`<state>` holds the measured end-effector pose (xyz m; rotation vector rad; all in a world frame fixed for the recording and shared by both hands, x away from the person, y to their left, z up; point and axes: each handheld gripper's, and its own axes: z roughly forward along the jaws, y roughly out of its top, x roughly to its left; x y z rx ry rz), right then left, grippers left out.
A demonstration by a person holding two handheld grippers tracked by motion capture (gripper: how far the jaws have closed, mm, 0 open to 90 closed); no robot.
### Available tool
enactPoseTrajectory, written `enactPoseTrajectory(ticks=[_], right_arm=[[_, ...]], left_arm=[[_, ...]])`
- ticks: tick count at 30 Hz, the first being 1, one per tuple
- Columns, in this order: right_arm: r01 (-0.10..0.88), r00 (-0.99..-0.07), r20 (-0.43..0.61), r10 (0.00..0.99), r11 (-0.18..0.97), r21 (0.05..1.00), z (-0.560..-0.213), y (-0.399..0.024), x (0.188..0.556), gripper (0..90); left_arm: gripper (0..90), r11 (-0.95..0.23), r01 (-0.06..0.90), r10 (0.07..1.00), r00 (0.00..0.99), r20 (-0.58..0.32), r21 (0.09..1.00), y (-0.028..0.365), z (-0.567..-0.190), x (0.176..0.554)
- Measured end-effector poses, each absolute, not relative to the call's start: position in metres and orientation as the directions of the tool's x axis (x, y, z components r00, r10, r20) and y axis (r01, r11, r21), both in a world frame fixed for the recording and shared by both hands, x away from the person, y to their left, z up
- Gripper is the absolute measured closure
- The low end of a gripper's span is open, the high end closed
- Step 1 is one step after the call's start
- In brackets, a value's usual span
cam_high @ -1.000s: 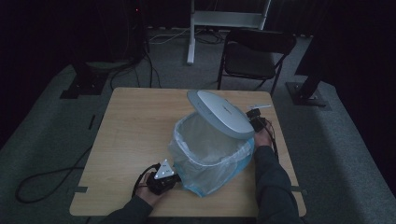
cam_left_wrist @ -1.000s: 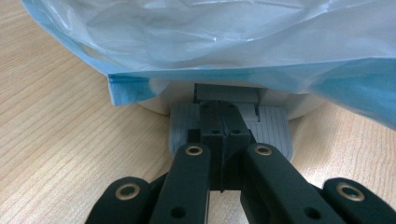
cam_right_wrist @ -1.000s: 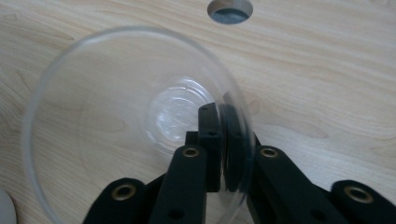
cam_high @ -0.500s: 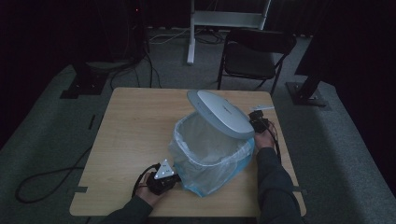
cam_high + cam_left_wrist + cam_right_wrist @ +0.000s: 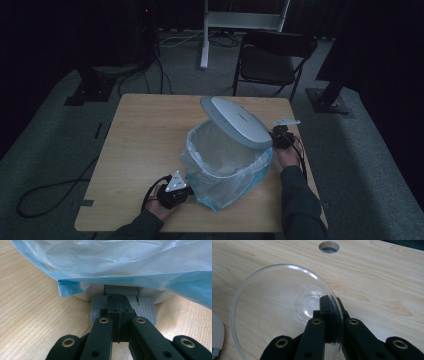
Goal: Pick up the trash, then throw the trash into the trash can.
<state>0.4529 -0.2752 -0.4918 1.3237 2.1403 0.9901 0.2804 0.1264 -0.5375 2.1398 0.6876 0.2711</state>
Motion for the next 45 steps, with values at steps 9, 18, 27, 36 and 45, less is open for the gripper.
enactPoseTrajectory(ticks=[9,18,27,36,45], right_arm=[[0.561,-0.448,-0.010,0.894,0.290,0.775,-0.493,-0.282,0.439,90.0],[0.547,-0.441,-0.022,0.897,0.288,0.786,-0.492,-0.296,0.419,90.0],[0.547,-0.437,-0.032,0.899,0.293,0.784,-0.495,-0.306,0.403,90.0],[0.532,-0.448,-0.050,0.893,0.312,0.787,-0.499,-0.312,0.380,90.0],[0.522,-0.466,-0.041,0.884,0.312,0.794,-0.500,-0.314,0.359,90.0]], left_arm=[[90.0,-0.488,0.378,0.562,0.826,-0.047,0.786,0.126,-0.537,0.280],[90.0,-0.489,0.377,0.563,0.825,-0.046,0.787,0.126,-0.537,0.280],[90.0,-0.487,0.376,0.563,0.825,-0.046,0.788,0.126,-0.538,0.280],[90.0,-0.486,0.376,0.563,0.825,-0.047,0.789,0.126,-0.538,0.280],[90.0,-0.485,0.378,0.564,0.824,-0.048,0.789,0.126,-0.538,0.280]])
